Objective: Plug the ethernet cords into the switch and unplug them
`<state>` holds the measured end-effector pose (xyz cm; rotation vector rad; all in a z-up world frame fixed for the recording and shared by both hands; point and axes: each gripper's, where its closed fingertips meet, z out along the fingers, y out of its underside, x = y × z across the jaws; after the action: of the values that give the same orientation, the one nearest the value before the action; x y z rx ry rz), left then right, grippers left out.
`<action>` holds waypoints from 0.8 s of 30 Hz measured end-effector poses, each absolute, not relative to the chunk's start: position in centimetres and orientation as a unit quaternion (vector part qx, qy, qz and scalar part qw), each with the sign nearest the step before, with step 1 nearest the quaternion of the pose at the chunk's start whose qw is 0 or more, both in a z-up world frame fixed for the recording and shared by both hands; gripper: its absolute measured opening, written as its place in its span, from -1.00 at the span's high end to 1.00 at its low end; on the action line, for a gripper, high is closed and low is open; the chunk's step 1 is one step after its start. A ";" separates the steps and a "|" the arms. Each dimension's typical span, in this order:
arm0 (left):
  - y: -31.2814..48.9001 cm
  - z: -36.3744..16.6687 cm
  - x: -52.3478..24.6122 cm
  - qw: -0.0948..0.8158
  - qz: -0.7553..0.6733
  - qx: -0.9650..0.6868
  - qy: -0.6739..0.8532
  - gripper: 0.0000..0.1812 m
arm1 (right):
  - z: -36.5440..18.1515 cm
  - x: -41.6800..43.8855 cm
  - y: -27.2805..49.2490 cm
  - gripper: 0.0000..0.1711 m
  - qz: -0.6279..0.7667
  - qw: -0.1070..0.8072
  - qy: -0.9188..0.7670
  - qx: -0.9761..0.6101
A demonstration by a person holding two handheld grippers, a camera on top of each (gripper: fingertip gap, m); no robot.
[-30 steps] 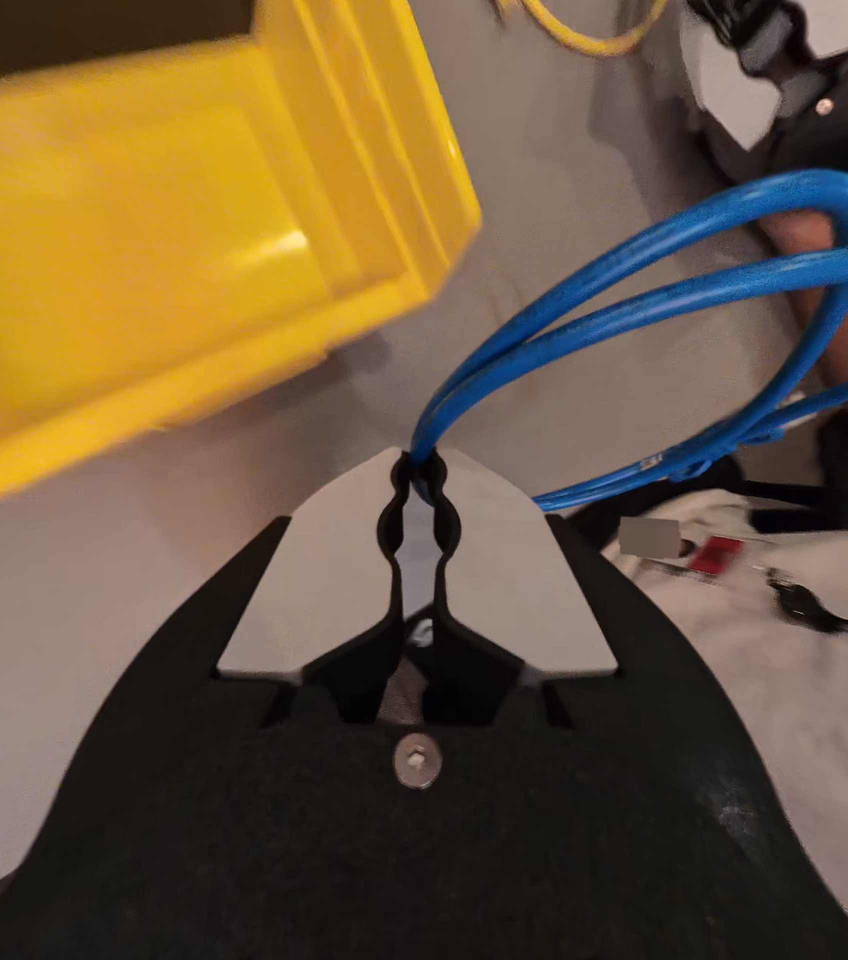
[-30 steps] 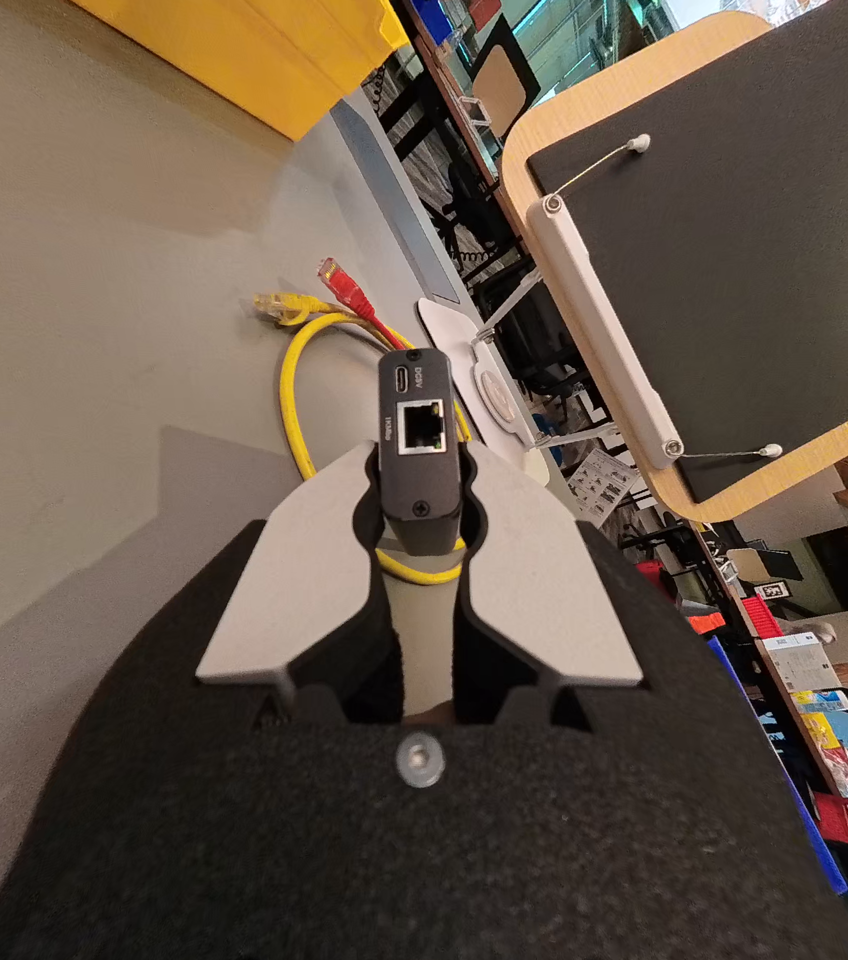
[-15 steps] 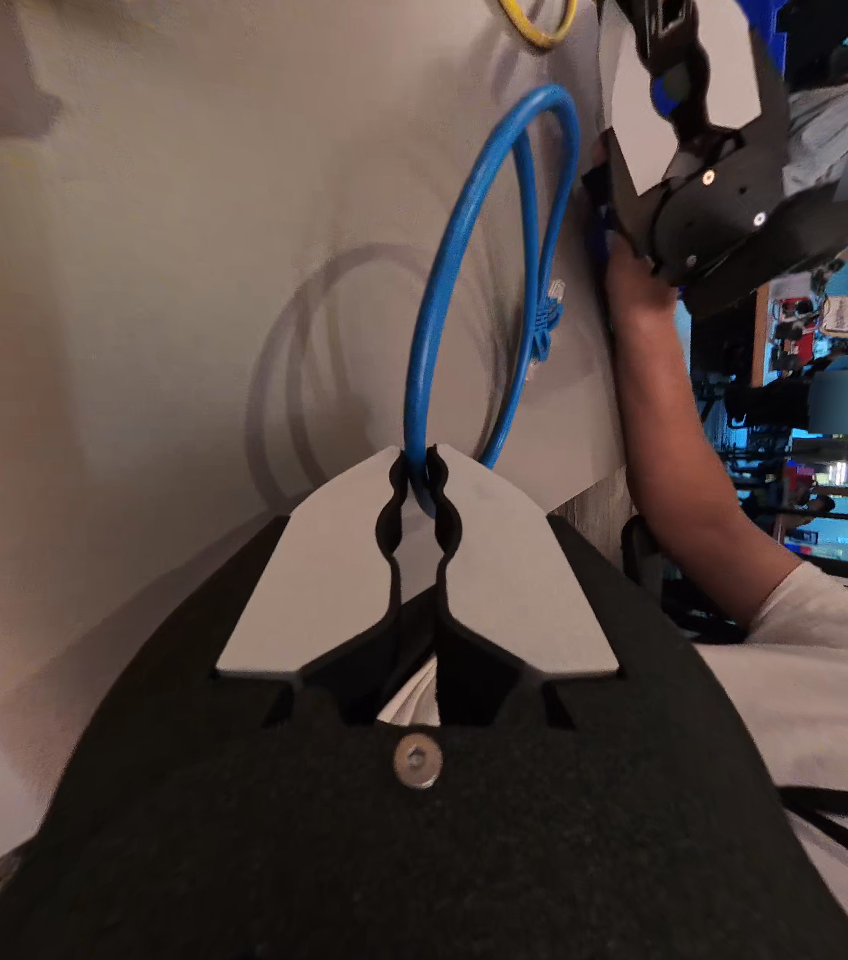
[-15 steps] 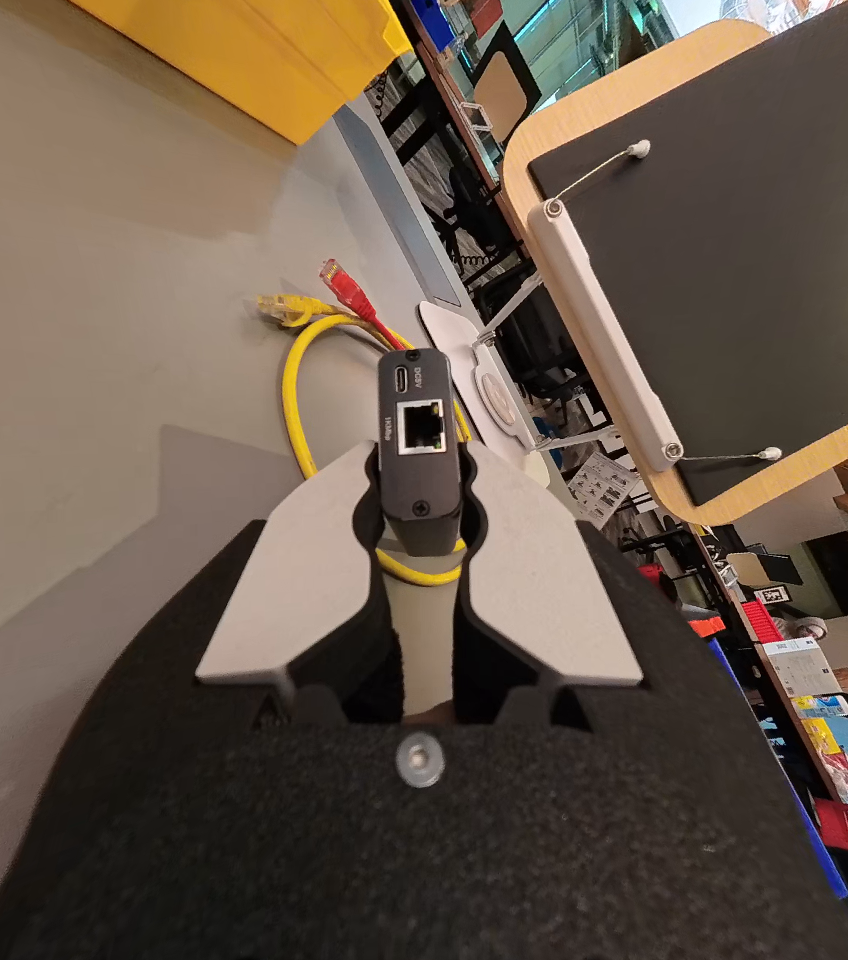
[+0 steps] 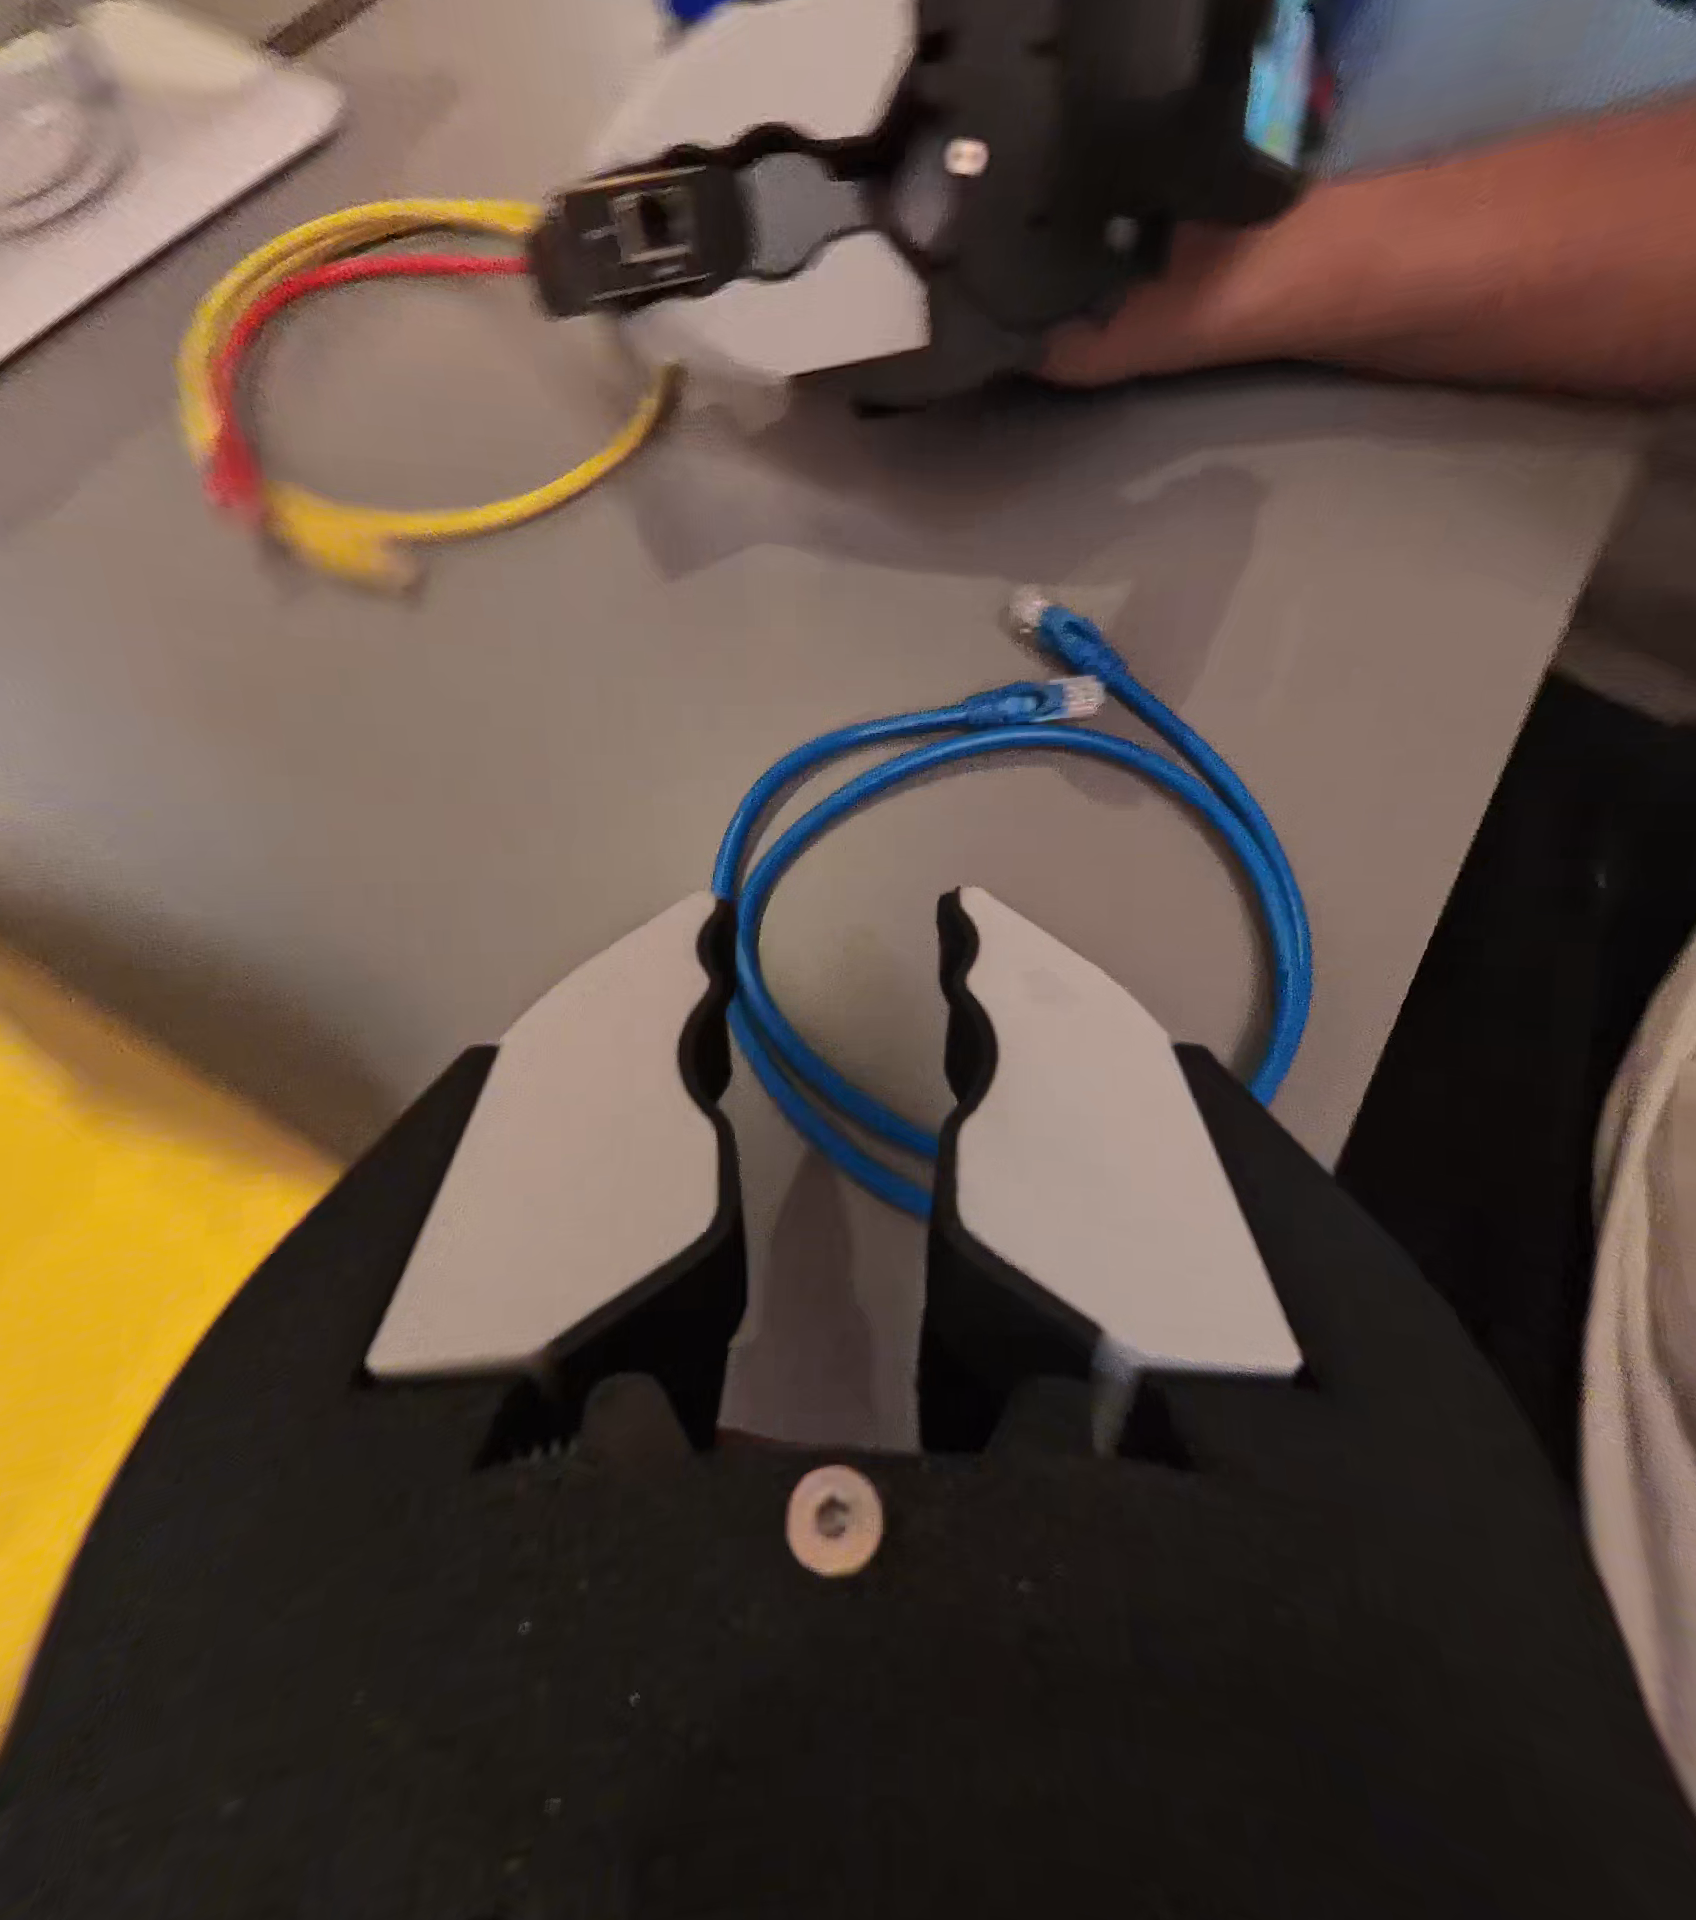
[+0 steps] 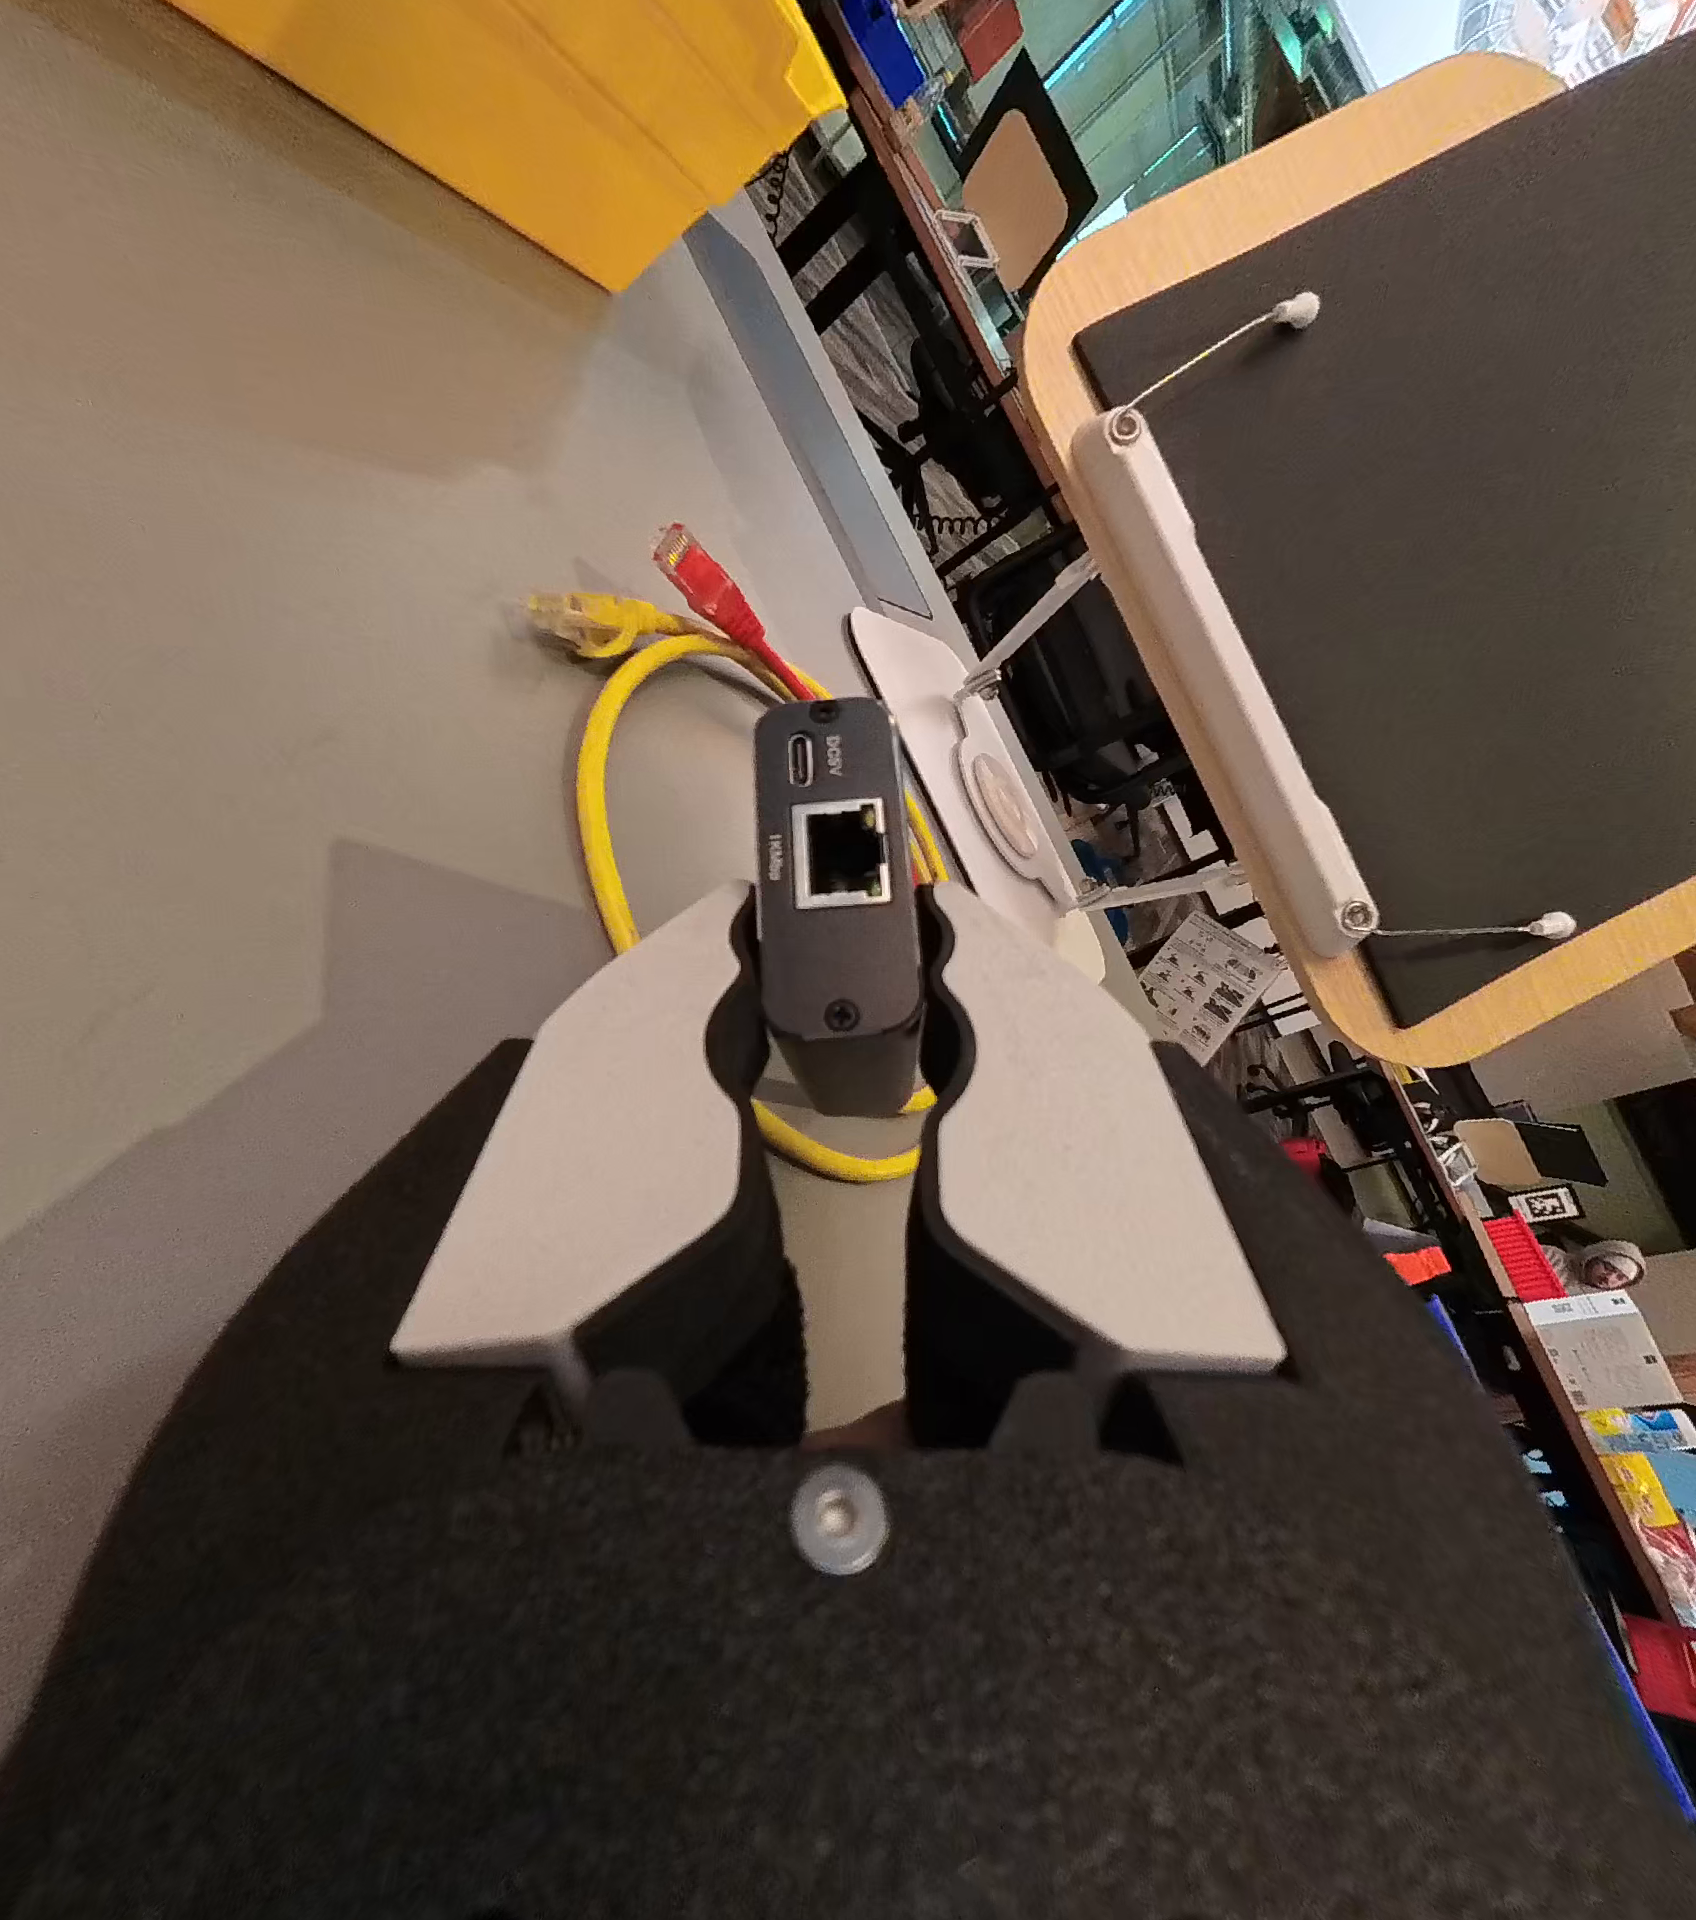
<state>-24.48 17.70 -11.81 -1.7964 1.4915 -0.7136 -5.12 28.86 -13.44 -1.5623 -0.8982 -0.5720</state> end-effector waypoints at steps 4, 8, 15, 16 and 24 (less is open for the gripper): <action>18.0 -13.9 -19.3 0.260 -0.276 -0.600 0.704 0.62 | -13.5 -5.2 28.8 0.69 -0.249 0.584 -0.390 -0.667; 19.4 -16.1 -15.6 0.238 -0.245 -0.563 0.753 0.66 | -13.6 -5.2 28.8 0.69 -0.251 0.582 -0.393 -0.666; 19.8 -19.5 -16.5 0.149 -0.189 -0.561 0.792 0.75 | -13.5 -5.1 28.8 0.69 -0.241 0.587 -0.387 -0.669; 19.6 -19.5 -16.4 0.149 -0.194 -0.561 0.791 0.80 | -13.4 -5.1 28.8 0.69 -0.239 0.587 -0.387 -0.670; 24.3 -18.1 -17.4 0.259 -0.110 -0.683 0.674 0.95 | -13.4 -5.1 28.8 0.69 -0.244 0.586 -0.389 -0.668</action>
<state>-17.39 24.31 -18.15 -1.8509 1.8266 -0.2987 -5.14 28.78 -13.45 -1.5565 -0.9073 -0.5690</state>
